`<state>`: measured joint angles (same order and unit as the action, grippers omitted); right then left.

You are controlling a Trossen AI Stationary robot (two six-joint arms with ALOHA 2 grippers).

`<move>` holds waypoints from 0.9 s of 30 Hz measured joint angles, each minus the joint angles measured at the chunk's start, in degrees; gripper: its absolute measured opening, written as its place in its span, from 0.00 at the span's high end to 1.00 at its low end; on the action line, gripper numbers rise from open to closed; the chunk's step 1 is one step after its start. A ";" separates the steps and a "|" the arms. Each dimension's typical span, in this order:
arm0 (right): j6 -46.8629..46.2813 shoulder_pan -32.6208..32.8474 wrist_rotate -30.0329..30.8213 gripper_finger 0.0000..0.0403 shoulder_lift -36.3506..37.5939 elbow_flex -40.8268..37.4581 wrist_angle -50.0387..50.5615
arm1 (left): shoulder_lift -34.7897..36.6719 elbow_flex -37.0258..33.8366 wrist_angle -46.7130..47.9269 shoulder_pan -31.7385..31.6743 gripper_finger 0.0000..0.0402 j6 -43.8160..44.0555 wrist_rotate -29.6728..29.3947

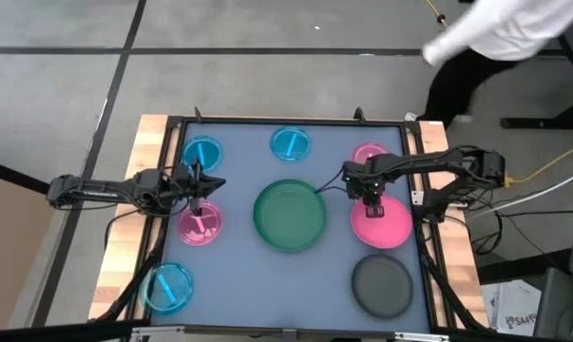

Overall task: Stack plastic plates
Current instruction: Stack the pink plate on top of the green plate

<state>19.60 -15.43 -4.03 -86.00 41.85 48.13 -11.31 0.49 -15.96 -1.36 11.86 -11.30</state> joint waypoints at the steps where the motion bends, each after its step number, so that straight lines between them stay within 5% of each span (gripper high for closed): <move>1: 0.12 -0.01 -0.49 0.81 0.00 0.00 -0.04 | 0.00 0.00 0.00 0.01 1.00 -0.18 -0.02; 8: 0.39 -0.01 -1.14 0.98 0.13 0.25 0.59 | 0.00 0.00 0.01 0.02 1.00 -0.35 -1.26; 27: 0.19 0.03 0.39 1.00 -0.13 6.71 6.01 | 0.01 0.00 0.05 0.02 1.00 -0.22 -1.28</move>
<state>19.79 -15.40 -3.64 -86.13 48.55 54.14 -11.29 0.49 -15.90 -1.34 11.64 -12.58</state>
